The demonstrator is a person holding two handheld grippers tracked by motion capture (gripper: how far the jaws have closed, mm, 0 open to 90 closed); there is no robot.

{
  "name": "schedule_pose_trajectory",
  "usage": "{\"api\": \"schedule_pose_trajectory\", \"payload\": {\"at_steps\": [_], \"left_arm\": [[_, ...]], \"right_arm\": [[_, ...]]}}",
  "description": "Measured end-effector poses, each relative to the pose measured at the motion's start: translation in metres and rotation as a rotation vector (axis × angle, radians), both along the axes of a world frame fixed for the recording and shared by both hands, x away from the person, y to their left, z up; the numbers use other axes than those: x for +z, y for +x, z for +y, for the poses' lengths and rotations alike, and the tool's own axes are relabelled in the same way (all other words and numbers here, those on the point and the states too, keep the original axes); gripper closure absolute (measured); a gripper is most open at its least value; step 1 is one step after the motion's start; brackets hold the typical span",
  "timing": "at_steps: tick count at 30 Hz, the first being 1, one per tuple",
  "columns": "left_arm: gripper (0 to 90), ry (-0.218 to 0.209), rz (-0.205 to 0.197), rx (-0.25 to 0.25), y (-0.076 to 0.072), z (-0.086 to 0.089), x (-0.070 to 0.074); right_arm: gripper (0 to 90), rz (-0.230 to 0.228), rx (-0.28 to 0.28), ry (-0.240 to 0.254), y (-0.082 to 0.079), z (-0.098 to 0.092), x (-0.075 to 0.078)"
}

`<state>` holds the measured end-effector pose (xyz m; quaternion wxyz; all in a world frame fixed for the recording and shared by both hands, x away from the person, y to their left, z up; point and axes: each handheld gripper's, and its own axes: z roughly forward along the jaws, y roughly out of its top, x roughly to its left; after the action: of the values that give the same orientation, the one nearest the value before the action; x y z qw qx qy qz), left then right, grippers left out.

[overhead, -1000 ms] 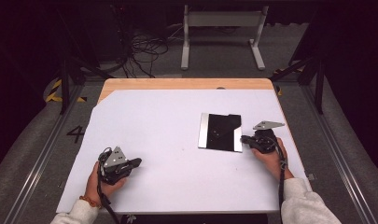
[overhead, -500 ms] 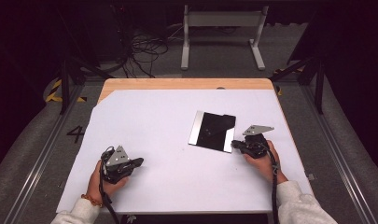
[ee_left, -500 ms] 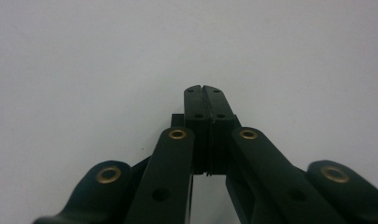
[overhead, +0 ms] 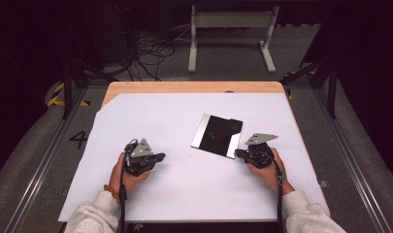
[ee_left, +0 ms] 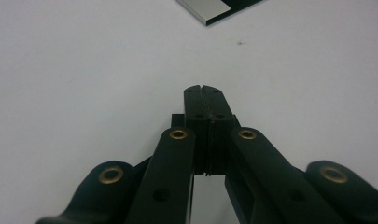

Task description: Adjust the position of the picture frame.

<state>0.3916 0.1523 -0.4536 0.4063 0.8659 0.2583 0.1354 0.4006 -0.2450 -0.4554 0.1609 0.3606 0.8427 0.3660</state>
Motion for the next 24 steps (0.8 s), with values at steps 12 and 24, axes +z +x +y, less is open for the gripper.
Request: {"api": "schedule_pose_trajectory", "payload": {"at_steps": [12,24], "left_arm": [[90.0,0.043,0.035,-0.053,0.032,-0.049,-0.009],[90.0,0.019,0.041,-0.045,0.042,-0.062,-0.009]], "right_arm": [[90.0,0.008,0.052,0.003,-0.001,0.017,0.000],[90.0,0.013,0.059,0.002,-0.001,0.030,-0.001]]}}
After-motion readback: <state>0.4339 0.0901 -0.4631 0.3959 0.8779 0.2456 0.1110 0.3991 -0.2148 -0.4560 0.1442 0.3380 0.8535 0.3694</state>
